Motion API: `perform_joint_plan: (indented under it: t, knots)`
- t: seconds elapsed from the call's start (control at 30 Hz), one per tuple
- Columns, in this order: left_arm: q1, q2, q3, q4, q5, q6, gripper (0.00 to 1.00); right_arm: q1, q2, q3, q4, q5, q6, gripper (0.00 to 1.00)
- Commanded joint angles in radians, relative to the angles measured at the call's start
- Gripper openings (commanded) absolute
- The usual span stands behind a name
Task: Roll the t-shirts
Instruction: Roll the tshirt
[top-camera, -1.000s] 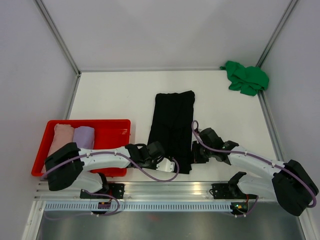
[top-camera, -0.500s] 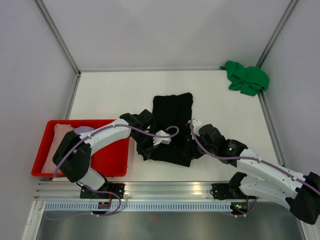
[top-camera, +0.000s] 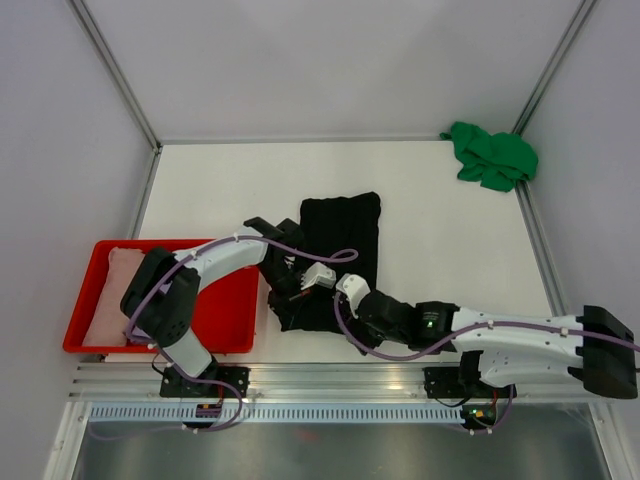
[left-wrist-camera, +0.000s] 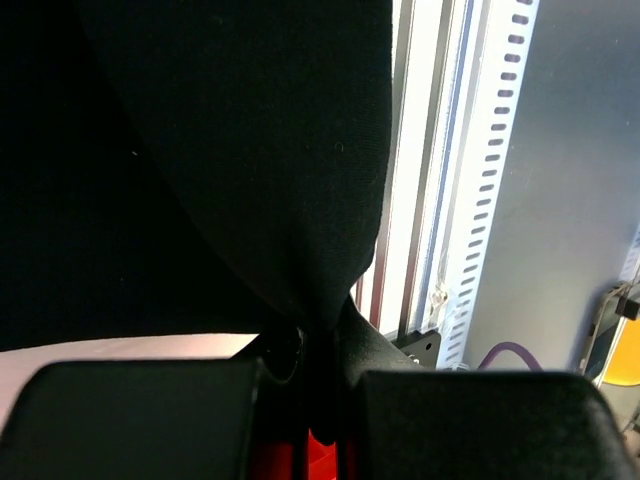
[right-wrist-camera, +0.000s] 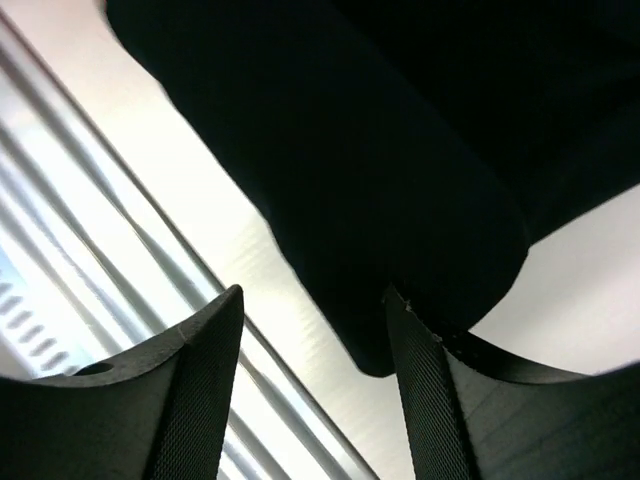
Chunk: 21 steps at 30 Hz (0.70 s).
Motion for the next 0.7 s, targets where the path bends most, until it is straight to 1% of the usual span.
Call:
perform_joint_plan:
  t: [0.0, 0.07, 0.17, 0.3, 0.43, 0.6, 0.67]
  knots:
    - [0.003, 0.033, 0.048, -0.026, 0.022, 0.088, 0.02, 0.030, 0.097, 0.039, -0.006, 0.164, 0.027, 0.66]
    - [0.003, 0.042, 0.050, -0.030, 0.008, 0.104, 0.02, 0.030, 0.118, 0.039, -0.004, 0.198, 0.035, 0.68]
    - [0.003, 0.054, 0.039, -0.032, -0.010, 0.145, 0.02, 0.030, 0.094, 0.045, -0.007, 0.218, 0.032, 0.69]
    - [0.002, 0.079, 0.039, -0.033, -0.039, 0.173, 0.02, 0.031, 0.071, 0.045, 0.002, 0.133, -0.003, 0.68]
    - [-0.007, 0.103, 0.059, -0.033, -0.044, 0.179, 0.02, 0.033, 0.111, 0.039, 0.043, 0.062, -0.048, 0.69]
    - [-0.024, 0.100, 0.033, -0.036, -0.075, 0.206, 0.02, 0.031, 0.172, 0.040, 0.070, 0.063, -0.062, 0.71]
    - [-0.033, 0.096, 0.012, -0.036, -0.093, 0.222, 0.02, 0.031, 0.181, 0.034, 0.076, 0.053, -0.042, 0.71]
